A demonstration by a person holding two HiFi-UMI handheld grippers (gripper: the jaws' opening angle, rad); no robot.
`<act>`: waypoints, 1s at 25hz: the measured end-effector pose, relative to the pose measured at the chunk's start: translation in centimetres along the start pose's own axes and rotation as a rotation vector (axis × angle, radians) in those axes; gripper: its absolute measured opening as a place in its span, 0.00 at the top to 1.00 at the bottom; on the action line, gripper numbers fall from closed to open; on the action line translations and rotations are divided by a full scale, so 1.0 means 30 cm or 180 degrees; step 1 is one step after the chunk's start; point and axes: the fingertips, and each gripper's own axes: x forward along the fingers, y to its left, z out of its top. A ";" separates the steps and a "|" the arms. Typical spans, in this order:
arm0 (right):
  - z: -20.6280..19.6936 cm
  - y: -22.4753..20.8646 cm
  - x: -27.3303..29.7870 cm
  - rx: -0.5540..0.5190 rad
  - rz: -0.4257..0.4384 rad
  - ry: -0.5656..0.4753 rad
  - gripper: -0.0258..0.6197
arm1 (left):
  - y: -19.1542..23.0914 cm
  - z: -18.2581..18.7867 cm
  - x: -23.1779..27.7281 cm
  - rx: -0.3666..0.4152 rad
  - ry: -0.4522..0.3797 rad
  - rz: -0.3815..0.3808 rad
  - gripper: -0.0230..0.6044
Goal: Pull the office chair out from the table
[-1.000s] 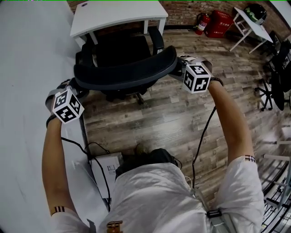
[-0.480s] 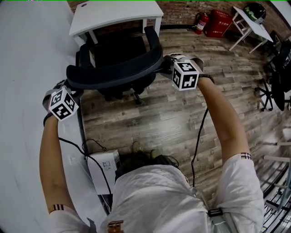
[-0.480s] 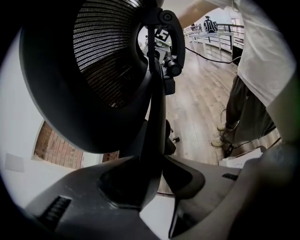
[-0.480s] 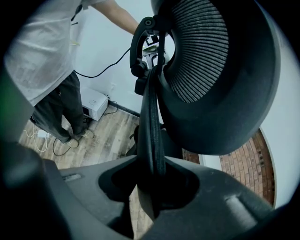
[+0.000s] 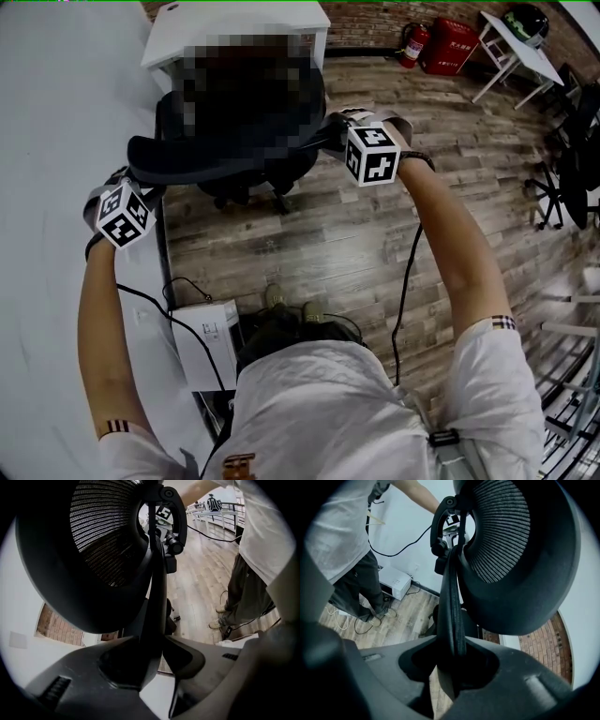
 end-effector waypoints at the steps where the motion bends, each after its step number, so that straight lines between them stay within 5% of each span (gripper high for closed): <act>1: -0.003 0.015 -0.009 -0.0011 0.0006 -0.0008 0.78 | -0.018 0.008 -0.007 -0.0011 0.0013 -0.0001 0.72; 23: -0.005 0.219 -0.160 -0.0083 -0.0061 -0.0057 0.76 | -0.251 0.106 -0.137 -0.0177 0.0155 0.0069 0.70; 25: -0.024 0.227 -0.142 -0.0130 -0.0129 0.0082 0.59 | -0.254 0.107 -0.136 -0.0177 0.0105 0.0132 0.65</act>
